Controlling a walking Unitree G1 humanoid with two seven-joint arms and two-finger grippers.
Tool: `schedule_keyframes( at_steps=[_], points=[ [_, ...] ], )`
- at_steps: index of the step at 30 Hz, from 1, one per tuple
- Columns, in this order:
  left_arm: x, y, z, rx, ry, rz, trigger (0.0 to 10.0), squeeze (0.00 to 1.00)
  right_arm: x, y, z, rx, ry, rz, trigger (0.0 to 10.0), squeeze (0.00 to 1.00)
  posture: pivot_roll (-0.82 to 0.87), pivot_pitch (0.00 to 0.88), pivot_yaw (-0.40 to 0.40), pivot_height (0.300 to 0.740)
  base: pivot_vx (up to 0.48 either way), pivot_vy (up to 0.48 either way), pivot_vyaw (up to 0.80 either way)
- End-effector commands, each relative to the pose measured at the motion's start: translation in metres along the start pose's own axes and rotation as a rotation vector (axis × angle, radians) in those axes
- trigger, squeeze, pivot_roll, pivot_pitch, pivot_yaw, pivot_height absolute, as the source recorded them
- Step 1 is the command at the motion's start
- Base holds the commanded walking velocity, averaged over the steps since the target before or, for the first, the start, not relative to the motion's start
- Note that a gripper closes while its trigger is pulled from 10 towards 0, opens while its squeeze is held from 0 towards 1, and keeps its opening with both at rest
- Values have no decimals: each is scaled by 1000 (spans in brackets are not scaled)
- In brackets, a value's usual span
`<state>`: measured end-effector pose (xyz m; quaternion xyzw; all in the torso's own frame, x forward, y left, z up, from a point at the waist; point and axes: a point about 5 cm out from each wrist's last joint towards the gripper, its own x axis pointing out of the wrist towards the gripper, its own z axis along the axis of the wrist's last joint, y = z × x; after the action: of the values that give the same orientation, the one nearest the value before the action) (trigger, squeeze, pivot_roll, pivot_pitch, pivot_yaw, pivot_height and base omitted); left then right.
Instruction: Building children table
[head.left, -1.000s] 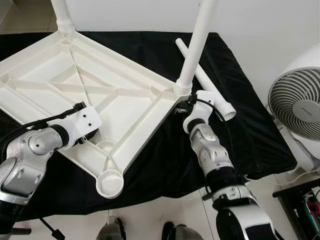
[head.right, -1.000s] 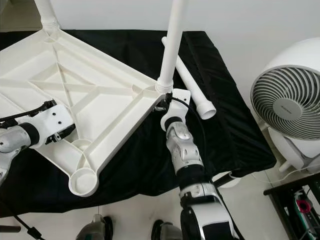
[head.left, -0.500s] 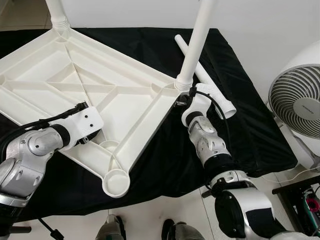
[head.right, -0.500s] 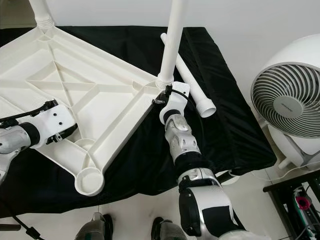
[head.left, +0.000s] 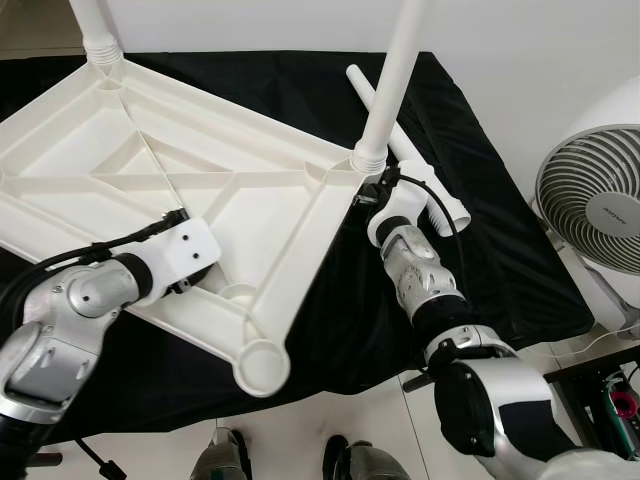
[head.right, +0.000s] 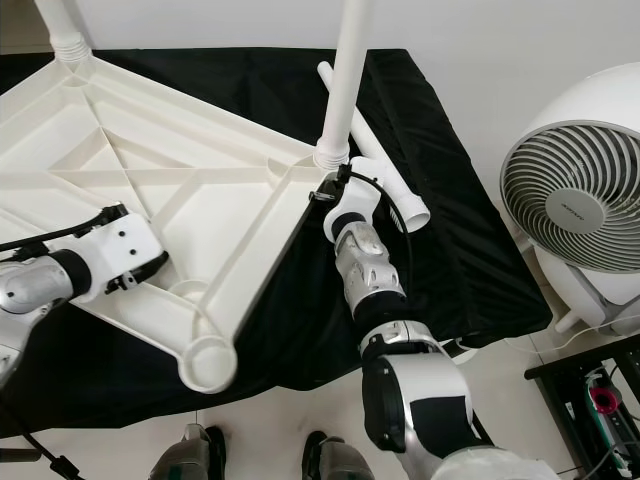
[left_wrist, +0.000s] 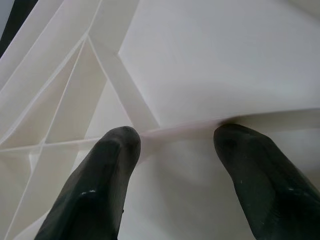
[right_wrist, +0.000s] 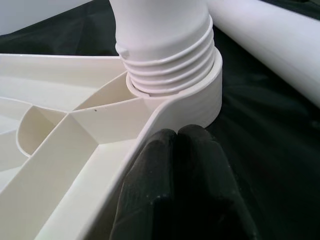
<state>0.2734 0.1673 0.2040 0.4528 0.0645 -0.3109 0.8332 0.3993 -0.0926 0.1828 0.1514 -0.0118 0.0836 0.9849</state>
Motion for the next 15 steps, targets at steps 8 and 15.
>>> schedule_keyframes(
  at_steps=[8, 15],
  points=[
    [11, -37, 34, -8, -161, -253, 10000, 0, 7, 37, -3, 5, 46, 169, 10000, 0, 185, 234, -76, 740, 0, 0, 0],
    [10, -36, 38, -8, -164, -251, 10000, 0, 8, 50, -7, -4, 83, 242, 10000, 0, 187, 236, -80, 740, 0, 0, 0]
  ],
)
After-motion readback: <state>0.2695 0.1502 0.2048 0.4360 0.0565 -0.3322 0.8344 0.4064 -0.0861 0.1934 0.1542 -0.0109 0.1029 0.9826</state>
